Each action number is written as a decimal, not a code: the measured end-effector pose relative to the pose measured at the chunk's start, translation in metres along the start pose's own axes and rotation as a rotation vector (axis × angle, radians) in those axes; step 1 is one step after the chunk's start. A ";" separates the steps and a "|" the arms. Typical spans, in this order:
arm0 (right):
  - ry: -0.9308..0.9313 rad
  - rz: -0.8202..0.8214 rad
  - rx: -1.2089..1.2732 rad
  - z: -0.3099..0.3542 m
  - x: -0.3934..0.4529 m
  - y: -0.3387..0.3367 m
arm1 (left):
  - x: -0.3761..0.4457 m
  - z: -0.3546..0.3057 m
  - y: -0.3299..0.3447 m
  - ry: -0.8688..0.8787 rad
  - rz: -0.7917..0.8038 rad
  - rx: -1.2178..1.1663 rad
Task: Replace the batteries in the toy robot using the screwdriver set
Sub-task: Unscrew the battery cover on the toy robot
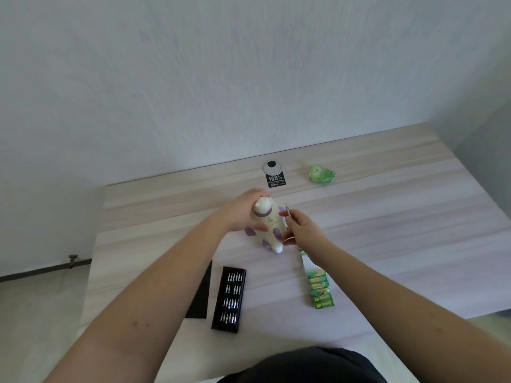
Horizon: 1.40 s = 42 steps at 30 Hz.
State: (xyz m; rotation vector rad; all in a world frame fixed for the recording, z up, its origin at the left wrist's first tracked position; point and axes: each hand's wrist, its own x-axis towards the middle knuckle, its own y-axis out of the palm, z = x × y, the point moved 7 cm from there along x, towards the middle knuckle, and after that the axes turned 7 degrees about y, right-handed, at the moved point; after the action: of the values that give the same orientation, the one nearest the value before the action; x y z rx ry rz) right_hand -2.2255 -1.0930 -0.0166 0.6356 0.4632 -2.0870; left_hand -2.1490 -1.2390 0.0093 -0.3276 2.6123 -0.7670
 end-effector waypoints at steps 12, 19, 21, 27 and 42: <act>-0.118 -0.206 -0.070 0.012 -0.017 -0.013 | -0.023 0.017 -0.007 0.004 -0.246 0.382; -0.131 -0.261 -0.047 0.029 -0.029 -0.025 | -0.036 0.013 -0.003 0.012 -0.413 0.284; -0.141 -0.264 -0.087 0.031 -0.031 -0.026 | -0.034 0.011 -0.003 0.007 -0.384 0.269; -0.156 -0.240 -0.239 0.039 -0.027 -0.021 | -0.020 -0.001 0.001 0.169 -0.255 0.452; -0.299 -0.243 -0.687 0.063 -0.016 -0.005 | -0.020 0.005 0.002 0.183 -0.275 0.175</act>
State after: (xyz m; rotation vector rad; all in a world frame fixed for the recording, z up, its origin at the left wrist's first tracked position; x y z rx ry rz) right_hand -2.2383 -1.1135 0.0434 -0.1391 1.0525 -2.0127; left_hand -2.1290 -1.2333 0.0101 -0.5990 2.6752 -1.1594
